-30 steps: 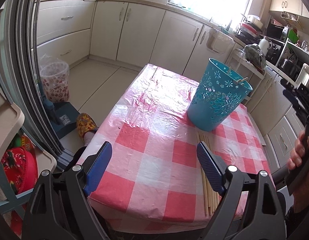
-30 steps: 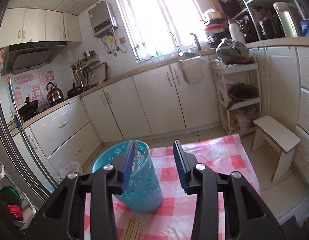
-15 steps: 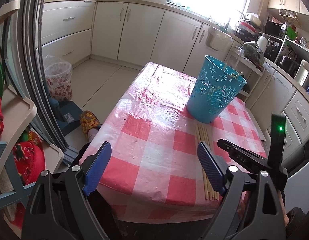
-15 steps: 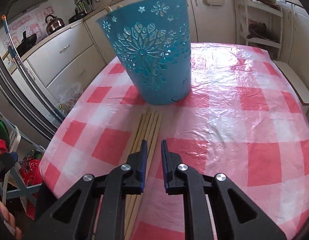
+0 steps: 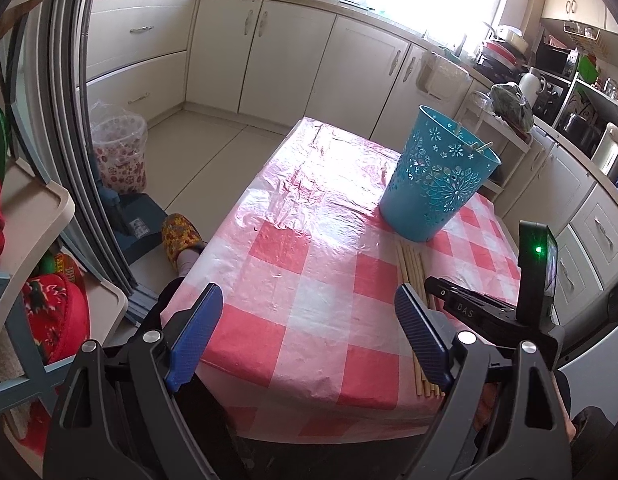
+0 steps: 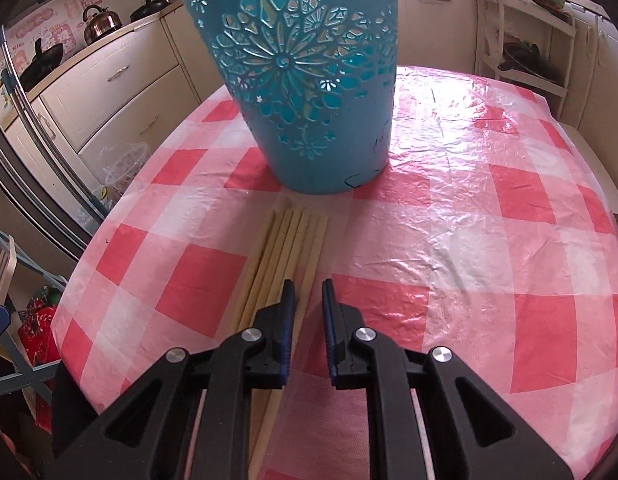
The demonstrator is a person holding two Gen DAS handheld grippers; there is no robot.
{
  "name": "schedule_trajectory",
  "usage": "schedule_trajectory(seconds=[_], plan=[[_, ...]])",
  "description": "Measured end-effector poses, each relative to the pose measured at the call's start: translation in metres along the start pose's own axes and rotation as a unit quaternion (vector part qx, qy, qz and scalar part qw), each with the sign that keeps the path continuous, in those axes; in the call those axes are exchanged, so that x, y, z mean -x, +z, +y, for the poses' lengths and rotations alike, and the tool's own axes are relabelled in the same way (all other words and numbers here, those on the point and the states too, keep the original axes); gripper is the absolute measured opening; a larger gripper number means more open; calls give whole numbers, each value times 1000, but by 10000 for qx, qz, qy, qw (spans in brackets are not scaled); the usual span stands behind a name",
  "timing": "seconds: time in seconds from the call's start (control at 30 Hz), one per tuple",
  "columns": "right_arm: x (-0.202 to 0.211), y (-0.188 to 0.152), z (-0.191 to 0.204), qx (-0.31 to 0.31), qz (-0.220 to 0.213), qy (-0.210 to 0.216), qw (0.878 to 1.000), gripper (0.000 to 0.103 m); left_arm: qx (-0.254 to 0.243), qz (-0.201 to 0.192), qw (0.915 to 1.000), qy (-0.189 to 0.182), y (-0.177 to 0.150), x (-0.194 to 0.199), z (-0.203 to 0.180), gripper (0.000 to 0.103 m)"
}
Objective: Organize utensils
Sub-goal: 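Move both tools back down to the remaining chopsticks on the table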
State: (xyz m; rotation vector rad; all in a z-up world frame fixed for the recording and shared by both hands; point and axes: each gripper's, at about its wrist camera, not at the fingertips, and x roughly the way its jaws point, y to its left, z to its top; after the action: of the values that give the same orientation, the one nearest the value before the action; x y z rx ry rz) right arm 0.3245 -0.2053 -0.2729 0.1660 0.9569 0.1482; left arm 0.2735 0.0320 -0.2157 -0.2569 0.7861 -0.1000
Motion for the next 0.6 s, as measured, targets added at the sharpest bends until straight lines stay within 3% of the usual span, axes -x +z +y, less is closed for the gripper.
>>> schedule_trajectory(seconds=[0.27,0.6], plan=[[2,-3,-1,291,44,-90,9995,10,-91,78,9999,-7,-1,-5,-4,84],[25,-18,-40,267,64,-149,9995,10,-925,784,9926,-80,-1,-69,-62,84]])
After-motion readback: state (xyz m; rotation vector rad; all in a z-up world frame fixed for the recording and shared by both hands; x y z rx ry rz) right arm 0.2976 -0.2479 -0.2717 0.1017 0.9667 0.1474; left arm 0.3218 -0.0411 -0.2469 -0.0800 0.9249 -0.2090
